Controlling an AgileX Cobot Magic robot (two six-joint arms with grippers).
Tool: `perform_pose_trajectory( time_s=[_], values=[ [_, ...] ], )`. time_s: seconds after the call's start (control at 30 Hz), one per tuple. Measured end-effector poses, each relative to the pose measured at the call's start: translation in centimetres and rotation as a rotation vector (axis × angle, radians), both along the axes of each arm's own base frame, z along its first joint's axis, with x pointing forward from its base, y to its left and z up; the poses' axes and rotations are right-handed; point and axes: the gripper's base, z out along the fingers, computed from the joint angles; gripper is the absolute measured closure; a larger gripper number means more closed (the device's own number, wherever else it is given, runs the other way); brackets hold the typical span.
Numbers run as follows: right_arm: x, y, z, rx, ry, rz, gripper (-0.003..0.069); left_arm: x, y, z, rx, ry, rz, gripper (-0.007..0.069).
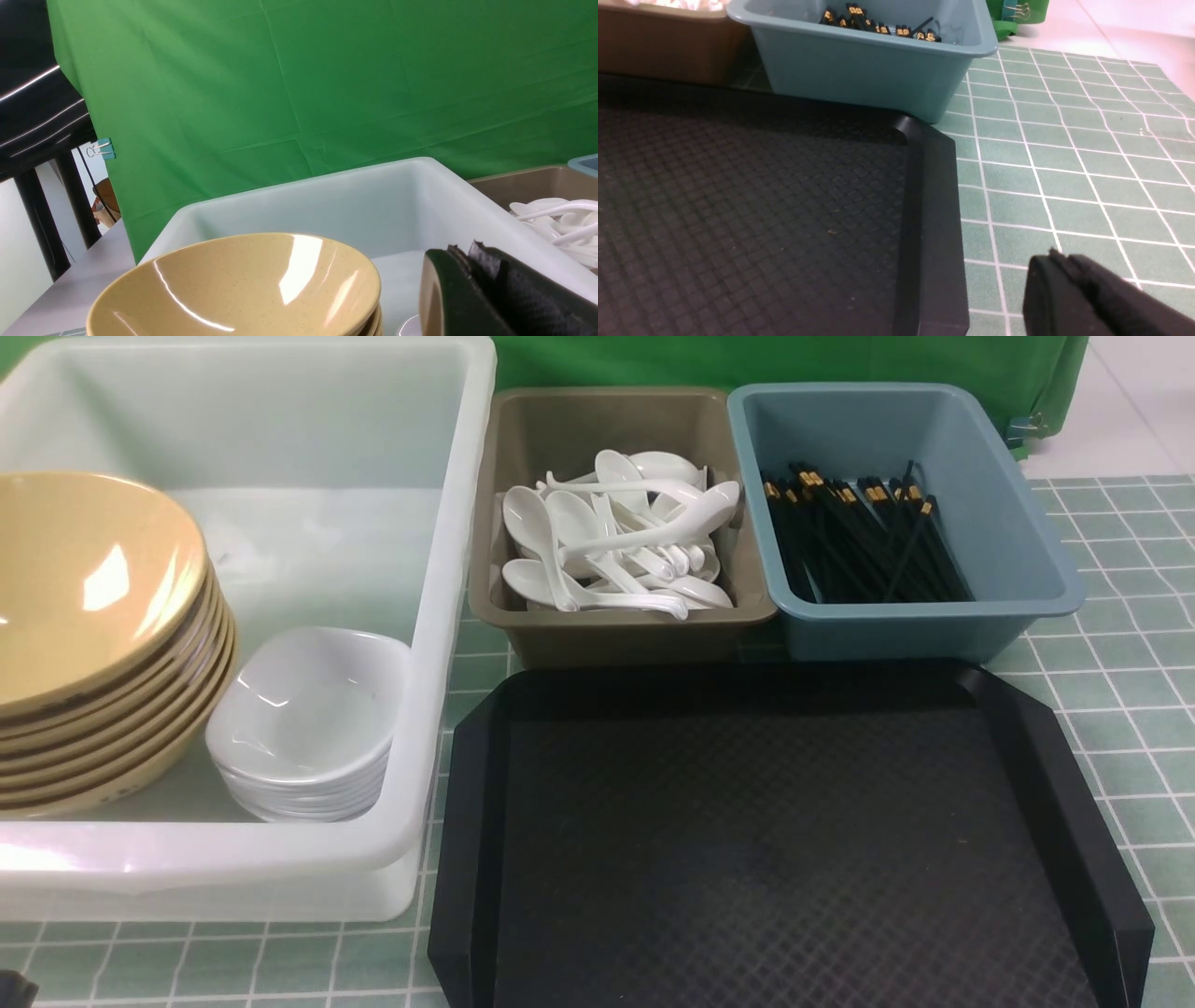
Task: On blue table put chopsticks spoon bowls plates into blue grey white boxes.
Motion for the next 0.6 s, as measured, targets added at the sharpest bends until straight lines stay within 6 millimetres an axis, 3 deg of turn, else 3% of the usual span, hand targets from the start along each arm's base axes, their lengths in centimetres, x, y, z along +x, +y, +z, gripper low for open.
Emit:
perform_pose_trajectory(
  time_s=[0.13, 0.23, 0.3, 0.37, 0.6],
  values=[
    [0.0, 0.0, 0.0, -0.001, 0.0, 0.0, 0.0588, 0.0, 0.0, -0.2, 0.0, -0.005, 0.001, 0.062],
    [0.0, 0.0, 0.0, -0.002, 0.001, 0.0, 0.0586, 0.0, 0.0, -1.8, -0.003, -0.027, 0.004, 0.062],
    [0.0, 0.0, 0.0, -0.002, 0.002, 0.0, 0.0583, 0.5, 0.1, -3.9, -0.004, -0.009, 0.007, 0.062],
    [0.0, 0.0, 0.0, -0.002, 0.002, 0.0, 0.058, 0.8, 0.0, -6.2, -0.057, 0.099, -0.003, 0.062],
    [0.0, 0.0, 0.0, -0.002, 0.002, 0.0, 0.0571, 0.7, -0.2, -8.7, -0.274, 0.363, -0.011, 0.062]
  ],
)
